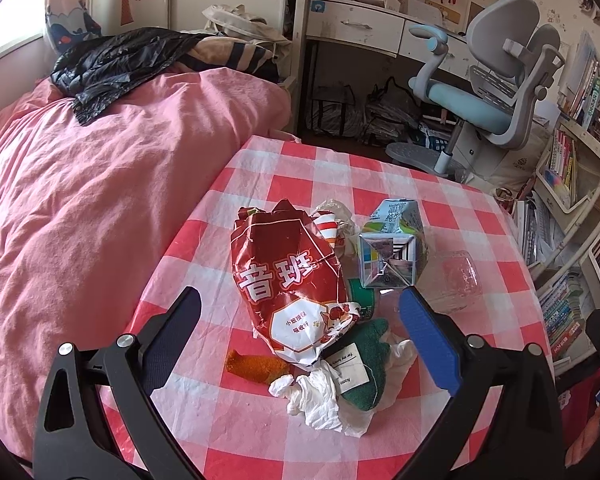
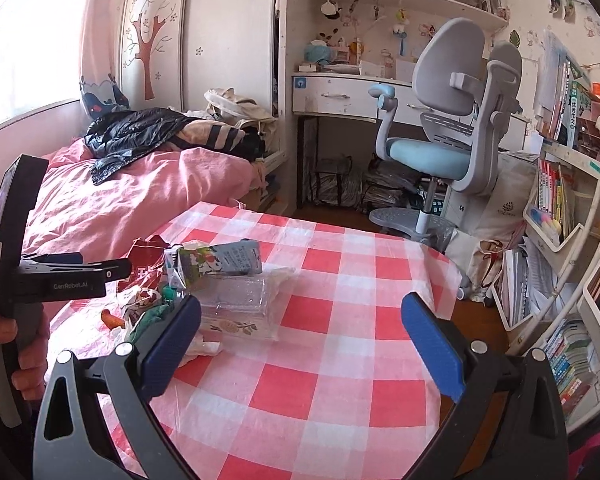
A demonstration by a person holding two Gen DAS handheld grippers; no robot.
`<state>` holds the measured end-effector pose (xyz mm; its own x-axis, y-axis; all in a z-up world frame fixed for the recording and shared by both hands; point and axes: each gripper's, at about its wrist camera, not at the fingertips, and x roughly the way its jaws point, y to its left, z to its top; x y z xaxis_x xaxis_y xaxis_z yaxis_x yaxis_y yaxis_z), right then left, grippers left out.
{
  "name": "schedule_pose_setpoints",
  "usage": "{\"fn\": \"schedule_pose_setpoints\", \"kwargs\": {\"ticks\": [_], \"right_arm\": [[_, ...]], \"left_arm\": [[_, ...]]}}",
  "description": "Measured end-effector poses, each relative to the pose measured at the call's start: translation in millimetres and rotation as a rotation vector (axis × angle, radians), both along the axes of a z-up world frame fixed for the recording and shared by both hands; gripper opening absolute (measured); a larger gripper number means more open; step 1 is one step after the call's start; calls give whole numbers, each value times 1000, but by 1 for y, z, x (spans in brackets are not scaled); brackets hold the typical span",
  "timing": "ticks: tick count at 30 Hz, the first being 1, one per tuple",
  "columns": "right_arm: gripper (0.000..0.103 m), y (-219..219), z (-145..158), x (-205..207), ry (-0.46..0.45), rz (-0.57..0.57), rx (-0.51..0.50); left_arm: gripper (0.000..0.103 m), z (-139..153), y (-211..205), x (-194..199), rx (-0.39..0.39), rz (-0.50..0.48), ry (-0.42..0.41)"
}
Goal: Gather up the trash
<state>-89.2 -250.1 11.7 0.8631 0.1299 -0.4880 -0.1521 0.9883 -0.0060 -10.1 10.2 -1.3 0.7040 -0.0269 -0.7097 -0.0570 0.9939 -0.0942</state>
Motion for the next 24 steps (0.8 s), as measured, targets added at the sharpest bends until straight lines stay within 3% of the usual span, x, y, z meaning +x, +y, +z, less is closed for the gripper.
{"fn": "schedule_pose_setpoints", "kwargs": {"ticks": [8,24], "right_arm": [[97,-10,2,4,23,-19,45],[97,-7,1,6,38,-4,40]], "left_arm": [[96,0,-1,2,-2,-7,3],[96,-4,2,5,-5,-11,10]]}}
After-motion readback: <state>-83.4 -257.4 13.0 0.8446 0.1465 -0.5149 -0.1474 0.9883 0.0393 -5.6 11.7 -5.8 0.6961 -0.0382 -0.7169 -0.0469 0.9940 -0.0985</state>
